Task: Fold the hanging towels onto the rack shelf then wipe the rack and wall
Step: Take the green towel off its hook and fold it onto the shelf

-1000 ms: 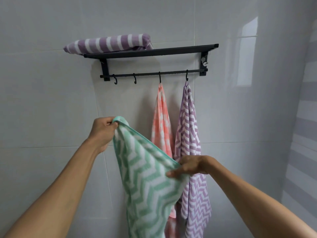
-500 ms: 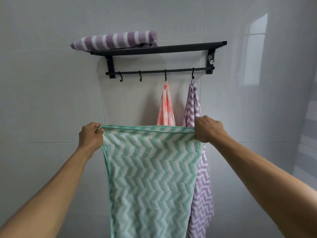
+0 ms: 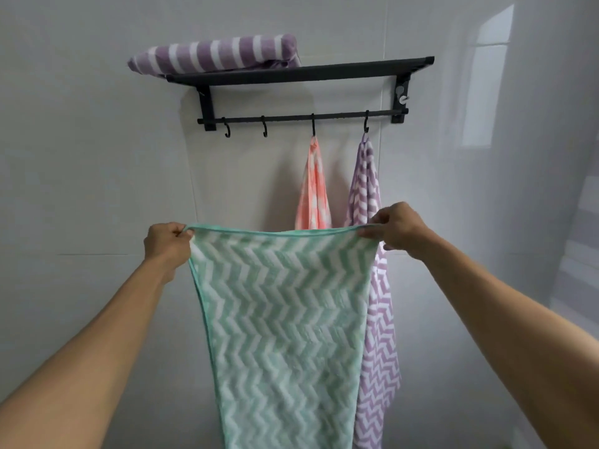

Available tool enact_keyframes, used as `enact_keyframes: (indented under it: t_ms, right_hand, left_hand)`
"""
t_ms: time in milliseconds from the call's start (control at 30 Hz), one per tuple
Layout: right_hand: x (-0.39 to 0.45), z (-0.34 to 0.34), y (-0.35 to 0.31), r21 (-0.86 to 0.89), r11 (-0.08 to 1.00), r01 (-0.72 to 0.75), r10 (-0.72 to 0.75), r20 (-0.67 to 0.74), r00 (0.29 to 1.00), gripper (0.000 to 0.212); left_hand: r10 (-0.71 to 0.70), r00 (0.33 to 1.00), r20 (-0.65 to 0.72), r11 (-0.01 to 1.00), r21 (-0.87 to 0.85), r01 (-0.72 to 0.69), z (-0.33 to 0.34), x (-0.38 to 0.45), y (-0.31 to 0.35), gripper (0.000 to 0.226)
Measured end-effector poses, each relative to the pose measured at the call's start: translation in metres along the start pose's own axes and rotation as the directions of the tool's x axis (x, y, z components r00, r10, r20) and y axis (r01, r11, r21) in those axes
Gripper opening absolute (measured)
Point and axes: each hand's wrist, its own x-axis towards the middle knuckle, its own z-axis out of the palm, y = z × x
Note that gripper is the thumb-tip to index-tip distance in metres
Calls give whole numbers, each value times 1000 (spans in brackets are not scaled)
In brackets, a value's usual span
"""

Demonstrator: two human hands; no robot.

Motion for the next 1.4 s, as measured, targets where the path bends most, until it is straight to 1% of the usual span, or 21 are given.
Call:
enact_keyframes:
  t_ms: [67,200,300,400,533,667,733,800,833,867,900,933,967,1000,1067,1100,1133,1200,1233,1300,1400]
  right_hand:
    - [4,0,4,142,990,26,-16,-70,997,25]
    - [-1,-4,0,245,969,-40,8,131,991,19]
    - [-4,-14,-2,356,934,-17,10,22,1000,19]
    - [-4,-19,0,429,903,5,19,-52,998,24]
    - [-3,-23,5,462,886,-37,28,28,999,24]
    - [-4,-27,18,479,872,-100,62,94,994,11]
    - [-7,-28,19,465,876,-131,83,123,989,17]
    - [-3,-38,5,470,877,-103,64,98,993,22]
    - [1,-45,-5,497,865,-69,48,56,997,26]
    - [5,-55,-18,537,843,-29,18,25,1000,32]
    - [6,-62,-24,583,813,-2,-16,26,1000,42]
    - [2,-65,-24,593,805,-11,-47,82,996,56]
    - [-6,-60,-14,543,837,-58,-42,171,984,73]
    - [-16,-47,6,471,871,-142,15,263,965,89]
    - [-40,-11,64,352,871,-342,196,389,900,103]
    - [-53,7,88,321,853,-411,274,395,877,96]
    - [-67,21,105,296,837,-461,332,394,857,79]
    - [-85,36,126,242,829,-505,402,371,837,44]
    - [-85,37,129,207,830,-518,430,356,830,38]
    - [-73,31,119,206,823,-530,444,348,826,44]
    - [-39,11,86,443,736,-513,367,376,851,66]
  left_hand:
    - [-26,999,-19,998,-60,25,2,3,-5,10]
    - [-22,999,31,999,-35,23,8,4,1,18]
    - [-3,1000,-25,995,-97,0,13,6,8,18]
    - [-17,1000,22,995,-99,19,21,5,14,17]
    - [-33,999,26,989,-146,36,32,-2,27,19]
    - [-43,997,68,988,-148,53,40,-11,20,19]
    - [-53,996,73,987,-148,63,43,-11,18,20]
    - [-42,998,51,974,-222,53,39,-3,32,19]
    - [-25,998,57,957,-286,41,34,4,41,27]
    - [-1,995,97,931,-363,36,28,14,47,43]
    - [16,981,195,917,-395,63,24,19,47,62]
    - [11,950,313,926,-361,108,24,12,41,74]
    - [-20,901,434,944,-288,160,26,-5,26,73]
    - [-77,840,536,956,-201,216,33,-25,2,64]
    - [-216,764,608,940,-82,331,48,-72,-51,40]
    - [-269,743,613,920,-66,387,49,-91,-73,36]
    - [-317,730,605,898,-55,436,47,-104,-89,34]
    - [-397,702,592,869,-5,495,37,-114,-110,31]
    - [-421,684,596,859,21,511,34,-113,-115,30]
    - [-432,675,598,852,25,523,33,-104,-107,34]
    - [-360,726,586,821,-171,545,29,-70,-61,36]
